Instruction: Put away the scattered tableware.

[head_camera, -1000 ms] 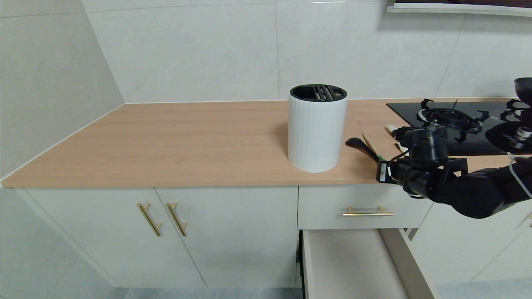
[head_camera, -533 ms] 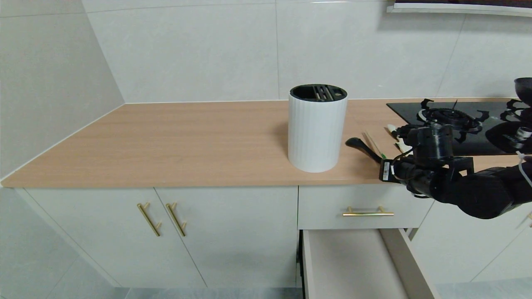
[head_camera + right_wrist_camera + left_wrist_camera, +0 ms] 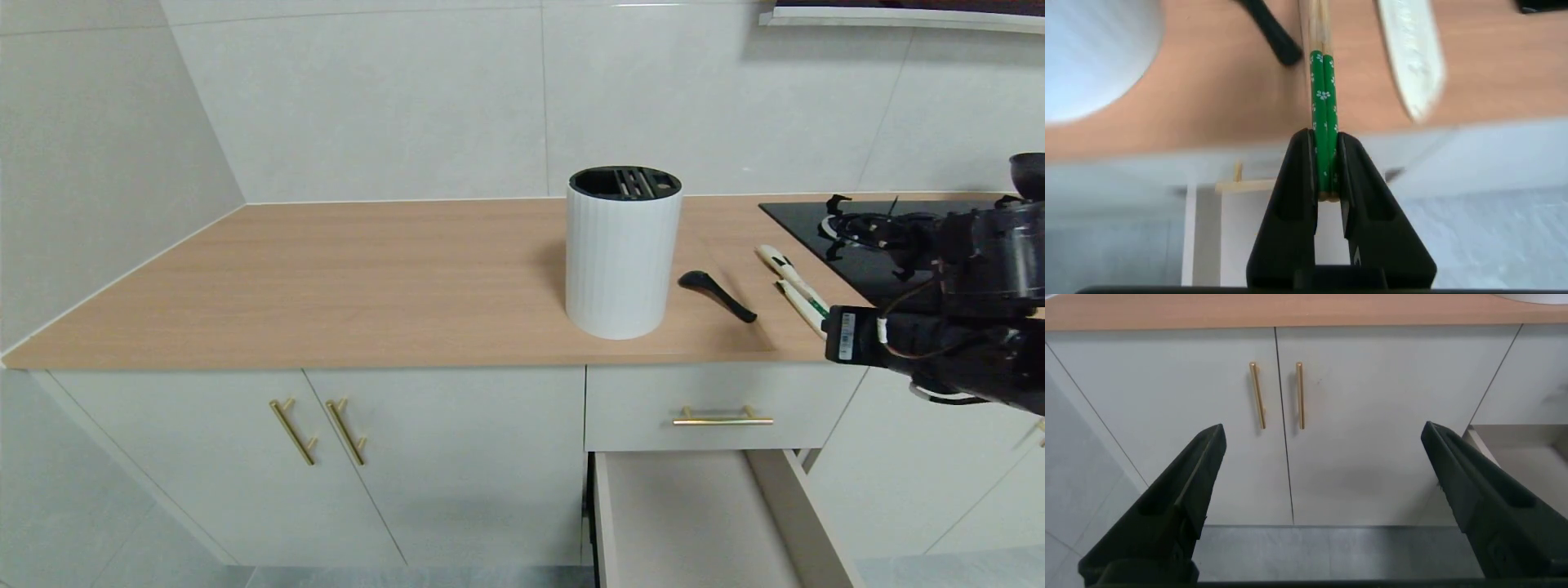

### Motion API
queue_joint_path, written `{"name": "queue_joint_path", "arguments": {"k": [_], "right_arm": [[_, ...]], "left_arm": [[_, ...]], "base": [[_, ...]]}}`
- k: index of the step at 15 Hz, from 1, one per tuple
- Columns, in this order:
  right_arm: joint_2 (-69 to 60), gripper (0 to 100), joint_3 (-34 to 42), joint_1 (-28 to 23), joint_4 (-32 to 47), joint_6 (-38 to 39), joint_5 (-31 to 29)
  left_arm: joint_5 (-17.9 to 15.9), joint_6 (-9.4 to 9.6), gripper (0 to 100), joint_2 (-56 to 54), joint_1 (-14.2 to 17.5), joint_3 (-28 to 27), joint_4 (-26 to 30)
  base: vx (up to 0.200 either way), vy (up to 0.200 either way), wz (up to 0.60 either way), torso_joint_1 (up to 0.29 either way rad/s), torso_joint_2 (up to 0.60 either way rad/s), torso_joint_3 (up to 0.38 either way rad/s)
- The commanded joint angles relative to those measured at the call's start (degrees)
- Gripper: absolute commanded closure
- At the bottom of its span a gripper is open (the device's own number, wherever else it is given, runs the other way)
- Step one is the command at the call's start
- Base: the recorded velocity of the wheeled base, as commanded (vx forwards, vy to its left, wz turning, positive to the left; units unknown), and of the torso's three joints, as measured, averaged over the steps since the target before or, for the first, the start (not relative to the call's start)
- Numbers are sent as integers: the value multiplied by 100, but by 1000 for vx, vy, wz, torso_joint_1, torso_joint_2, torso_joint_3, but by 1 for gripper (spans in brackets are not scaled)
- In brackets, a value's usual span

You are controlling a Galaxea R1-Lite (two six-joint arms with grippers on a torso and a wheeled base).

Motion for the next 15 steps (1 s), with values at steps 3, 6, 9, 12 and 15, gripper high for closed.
{"name": "queue_joint_path", "arguments": {"k": [3,6,9,12,15], "right_arm": [[-1191,100,598,326,724,-14,519],[-1296,100,818,370,856,-251,950],[-1472,100,985,668,873,-409,968],[-1718,100,1116,756,873,-717,1293],[-1850,100,1398,827,988,-1236,1750]], "left_arm": [[2,1,0,2,-1,0,0],[2,1,0,2,-1,0,0],[2,1,0,2,-1,0,0],[2,-8,0,2,-1,0,0],[2,1,0,2,-1,0,0]], "base": [[0,0,0,0,0,0],[0,0,0,0,0,0],[0,0,0,0,0,0],[0,0,0,0,0,0],[0,0,0,0,0,0]]}}
